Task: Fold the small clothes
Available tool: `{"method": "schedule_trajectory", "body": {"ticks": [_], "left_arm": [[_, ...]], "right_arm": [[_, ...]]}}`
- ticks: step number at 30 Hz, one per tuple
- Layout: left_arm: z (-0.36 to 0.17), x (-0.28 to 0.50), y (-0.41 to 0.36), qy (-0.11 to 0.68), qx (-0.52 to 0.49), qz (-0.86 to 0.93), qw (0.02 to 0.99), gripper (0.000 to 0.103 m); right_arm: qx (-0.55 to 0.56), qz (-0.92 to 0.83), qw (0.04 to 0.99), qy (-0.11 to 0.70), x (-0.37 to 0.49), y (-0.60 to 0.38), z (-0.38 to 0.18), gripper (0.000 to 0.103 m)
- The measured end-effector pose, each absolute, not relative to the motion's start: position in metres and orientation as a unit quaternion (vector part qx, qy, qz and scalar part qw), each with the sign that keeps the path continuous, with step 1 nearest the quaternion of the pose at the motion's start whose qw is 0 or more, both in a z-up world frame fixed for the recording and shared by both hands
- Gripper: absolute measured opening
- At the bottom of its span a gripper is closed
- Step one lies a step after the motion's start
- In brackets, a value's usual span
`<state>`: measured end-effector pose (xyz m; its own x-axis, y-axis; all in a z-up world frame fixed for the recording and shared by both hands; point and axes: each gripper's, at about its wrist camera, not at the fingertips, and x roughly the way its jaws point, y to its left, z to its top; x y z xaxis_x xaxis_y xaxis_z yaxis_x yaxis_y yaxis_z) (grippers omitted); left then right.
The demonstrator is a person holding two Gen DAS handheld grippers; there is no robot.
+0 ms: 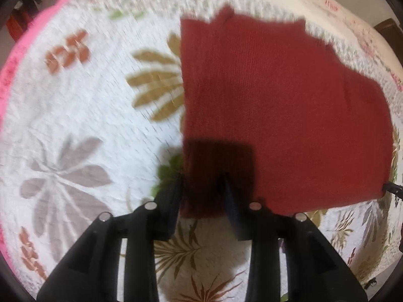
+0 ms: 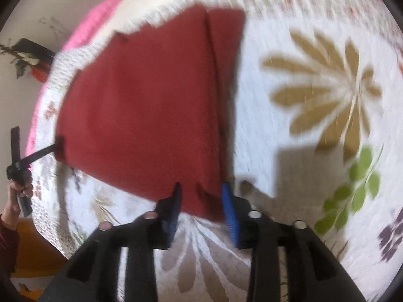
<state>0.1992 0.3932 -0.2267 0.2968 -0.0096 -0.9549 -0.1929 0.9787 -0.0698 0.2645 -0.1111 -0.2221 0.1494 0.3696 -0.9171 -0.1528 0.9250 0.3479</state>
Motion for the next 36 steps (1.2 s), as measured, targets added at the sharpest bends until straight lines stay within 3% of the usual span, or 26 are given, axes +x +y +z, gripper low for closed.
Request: {"method": "schedule_trajectory", "body": {"ticks": [4, 10, 11, 15, 18, 24, 28, 30, 32, 36], "left_arm": [[-0.195, 0.219, 0.381, 0.545, -0.102, 0.039, 0.831, 0.033], [-0.209, 0.259, 0.336, 0.551, -0.09, -0.008, 0.829, 0.033], [-0.214, 0.264, 0.334, 0.555, -0.09, -0.016, 0.827, 0.033], [-0.238, 0.28, 0.325, 0.575, -0.073, -0.016, 0.815, 0.033], [-0.252, 0.286, 0.332, 0.587, -0.075, -0.001, 0.806, 0.033], [-0.271, 0.29, 0.343, 0.595, -0.106, 0.004, 0.797, 0.027], [-0.265, 0.286, 0.338, 0.597, -0.087, 0.001, 0.798, 0.027], [-0.256, 0.286, 0.338, 0.591, -0.08, 0.0, 0.803, 0.035], [-0.243, 0.28, 0.334, 0.575, -0.073, -0.006, 0.815, 0.043], [-0.239, 0.274, 0.329, 0.573, -0.072, -0.022, 0.816, 0.043]], "right_arm": [[0.085, 0.174, 0.772, 0.606, 0.301, -0.103, -0.204, 0.041], [0.083, 0.151, 0.771, 0.612, 0.346, -0.089, -0.219, 0.043], [0.087, 0.152, 0.769, 0.615, 0.351, -0.088, -0.223, 0.041], [0.103, 0.163, 0.764, 0.616, 0.357, -0.091, -0.227, 0.016], [0.107, 0.156, 0.765, 0.615, 0.356, -0.099, -0.228, 0.01], [0.11, 0.135, 0.757, 0.63, 0.36, -0.107, -0.243, 0.01], [0.119, 0.144, 0.76, 0.622, 0.353, -0.106, -0.23, 0.025], [0.119, 0.147, 0.765, 0.615, 0.347, -0.107, -0.22, 0.054], [0.111, 0.145, 0.767, 0.615, 0.34, -0.108, -0.216, 0.057], [0.126, 0.148, 0.745, 0.638, 0.331, -0.112, -0.235, 0.06]]}}
